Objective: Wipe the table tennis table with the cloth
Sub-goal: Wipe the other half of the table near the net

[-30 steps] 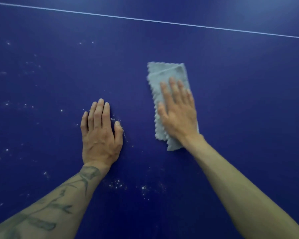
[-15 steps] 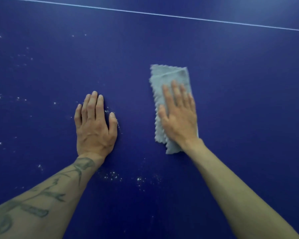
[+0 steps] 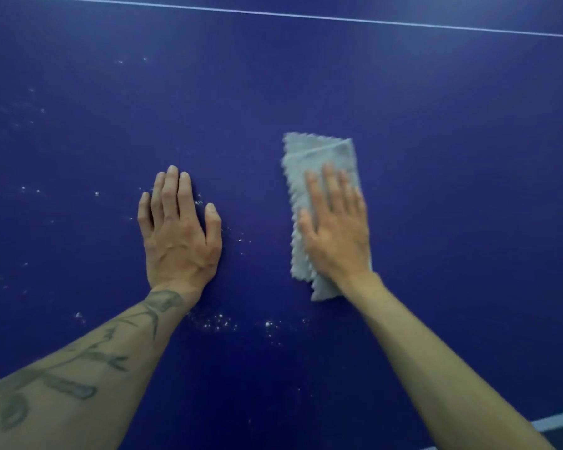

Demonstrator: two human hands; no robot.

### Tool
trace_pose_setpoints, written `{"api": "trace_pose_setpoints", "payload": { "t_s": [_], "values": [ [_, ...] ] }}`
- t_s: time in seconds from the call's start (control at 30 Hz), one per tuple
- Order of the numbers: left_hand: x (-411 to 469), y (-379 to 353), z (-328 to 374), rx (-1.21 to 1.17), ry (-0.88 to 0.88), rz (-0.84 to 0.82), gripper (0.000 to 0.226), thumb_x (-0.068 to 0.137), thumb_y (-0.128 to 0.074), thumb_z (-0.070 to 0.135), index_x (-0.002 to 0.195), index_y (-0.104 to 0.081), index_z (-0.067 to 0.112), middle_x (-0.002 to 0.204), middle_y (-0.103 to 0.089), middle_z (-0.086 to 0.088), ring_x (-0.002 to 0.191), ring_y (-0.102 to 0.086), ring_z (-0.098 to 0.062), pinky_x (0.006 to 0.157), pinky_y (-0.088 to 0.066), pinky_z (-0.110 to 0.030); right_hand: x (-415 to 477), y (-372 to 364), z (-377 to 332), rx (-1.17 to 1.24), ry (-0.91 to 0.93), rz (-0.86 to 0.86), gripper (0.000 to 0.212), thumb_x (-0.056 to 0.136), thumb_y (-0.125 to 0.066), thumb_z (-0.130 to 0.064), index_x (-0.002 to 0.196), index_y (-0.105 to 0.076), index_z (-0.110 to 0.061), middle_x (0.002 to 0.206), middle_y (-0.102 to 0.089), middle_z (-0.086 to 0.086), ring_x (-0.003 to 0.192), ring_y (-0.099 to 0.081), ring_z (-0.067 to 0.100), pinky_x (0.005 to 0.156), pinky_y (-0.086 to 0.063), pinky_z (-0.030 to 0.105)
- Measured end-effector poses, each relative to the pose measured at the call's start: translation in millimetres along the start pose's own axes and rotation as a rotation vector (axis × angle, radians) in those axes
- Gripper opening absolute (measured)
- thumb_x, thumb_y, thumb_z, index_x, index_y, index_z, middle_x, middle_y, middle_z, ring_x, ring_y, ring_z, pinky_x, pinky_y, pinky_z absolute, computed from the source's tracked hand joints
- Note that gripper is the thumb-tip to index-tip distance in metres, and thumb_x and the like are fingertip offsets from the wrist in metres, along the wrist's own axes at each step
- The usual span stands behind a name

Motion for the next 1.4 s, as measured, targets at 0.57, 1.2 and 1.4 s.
{"api": "trace_pose_setpoints", "payload": {
  "t_s": [0.57, 1.2, 1.4],
  "values": [
    [-0.9, 1.1, -0.6, -0.005, -0.015, 0.012, 0.061, 0.110, -0.028, 0.042, 0.158, -0.035, 0.004, 0.168, -0.031, -0.011, 0.159, -0.022, -0.026, 0.131, -0.011, -0.047, -4.0, -3.0, -9.1, 0.033, -0.135, 0.038, 0.067, 0.110, -0.024, -0.048, 0.171, -0.009, -0.026, 0.179, 0.001, 0.003, 0.165, 0.004, 0.021, 0.134, -0.001, 0.045],
    [-118.3, 31.0, -46.1, 0.051, -0.127, -0.096, 0.058, 0.107, -0.036, 0.030, 0.161, -0.036, 0.008, 0.170, -0.027, -0.015, 0.159, -0.024, -0.032, 0.129, -0.017, -0.055, -34.3, -5.7, -46.1, 0.068, -0.205, 0.001, 0.067, 0.110, -0.020, -0.048, 0.171, -0.004, -0.026, 0.179, 0.006, 0.003, 0.165, 0.007, 0.023, 0.133, -0.003, 0.050],
    [-119.0, 26.0, -50.7, 0.063, -0.136, -0.086, 0.061, 0.105, -0.036, 0.033, 0.161, -0.033, 0.010, 0.170, -0.025, -0.014, 0.159, -0.020, -0.032, 0.130, -0.014, -0.053, -96.0, -28.8, -90.3, -0.006, 0.253, 0.005, 0.066, 0.110, -0.032, -0.045, 0.171, -0.016, -0.025, 0.179, -0.005, 0.004, 0.166, -0.003, 0.023, 0.134, -0.009, 0.047]
  ]
}}
Point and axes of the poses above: each hand's wrist, its own x-axis towards the middle knuckle, its own y-axis out of the back of the hand, z = x × y, the point moved 3 cm from there along x, towards the middle knuckle
